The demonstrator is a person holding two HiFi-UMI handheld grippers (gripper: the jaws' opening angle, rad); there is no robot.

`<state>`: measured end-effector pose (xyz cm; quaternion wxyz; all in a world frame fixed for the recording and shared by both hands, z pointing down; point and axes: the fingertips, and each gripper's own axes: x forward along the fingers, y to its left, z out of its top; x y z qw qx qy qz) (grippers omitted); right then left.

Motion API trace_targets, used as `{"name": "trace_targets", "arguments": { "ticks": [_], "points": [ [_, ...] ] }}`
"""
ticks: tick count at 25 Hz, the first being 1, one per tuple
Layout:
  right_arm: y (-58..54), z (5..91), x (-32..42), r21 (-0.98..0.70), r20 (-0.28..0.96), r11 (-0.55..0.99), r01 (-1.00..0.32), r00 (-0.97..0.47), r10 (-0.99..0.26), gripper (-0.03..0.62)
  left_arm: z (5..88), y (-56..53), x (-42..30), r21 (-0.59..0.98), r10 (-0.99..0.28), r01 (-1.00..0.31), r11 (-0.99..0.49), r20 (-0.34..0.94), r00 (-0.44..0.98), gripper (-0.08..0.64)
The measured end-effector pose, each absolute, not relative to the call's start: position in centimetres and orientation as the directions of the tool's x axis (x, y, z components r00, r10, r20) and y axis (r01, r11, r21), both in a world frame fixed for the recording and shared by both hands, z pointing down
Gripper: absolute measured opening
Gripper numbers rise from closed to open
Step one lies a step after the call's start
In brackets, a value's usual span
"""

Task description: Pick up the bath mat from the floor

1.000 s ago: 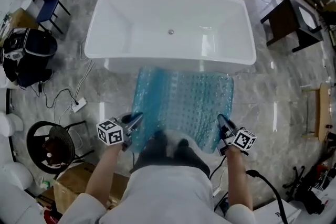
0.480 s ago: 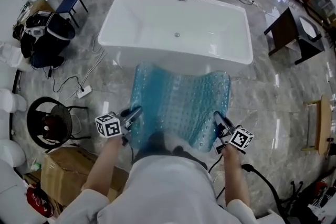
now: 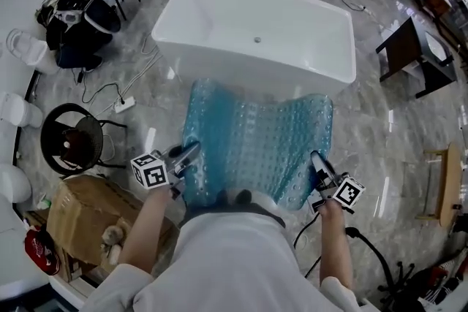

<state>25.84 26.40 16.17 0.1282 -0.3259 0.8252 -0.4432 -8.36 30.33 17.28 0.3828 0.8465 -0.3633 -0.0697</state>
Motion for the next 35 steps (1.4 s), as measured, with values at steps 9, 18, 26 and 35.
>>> {"name": "trace_targets", "arguments": {
  "ticks": [9, 18, 26, 35],
  "points": [
    [30.4, 13.2, 23.7, -0.846, -0.028, 0.376, -0.377, -0.674, -0.738, 0.034, 13.8, 34.3, -12.0, 0.685, -0.666, -0.555, -0.472, 0.136, 0.734, 0.032],
    [31.8, 12.6, 21.1, -0.834, -0.048, 0.386, -0.394, -0.646, -0.762, 0.032, 12.0, 35.0, -15.0, 0.651, -0.647, -0.568, -0.504, 0.151, 0.748, 0.032],
    [32.0, 11.5, 21.1, -0.825, -0.065, 0.399, -0.400, -0.634, -0.770, 0.035, 11.3, 34.8, -14.8, 0.651, -0.651, -0.567, -0.505, 0.144, 0.745, 0.034],
    [32.3, 11.7, 20.7, -0.832, -0.070, 0.393, -0.391, -0.629, -0.774, 0.037, 11.6, 35.0, -14.7, 0.662, -0.659, -0.558, -0.499, 0.128, 0.741, 0.035]
  ]
}}
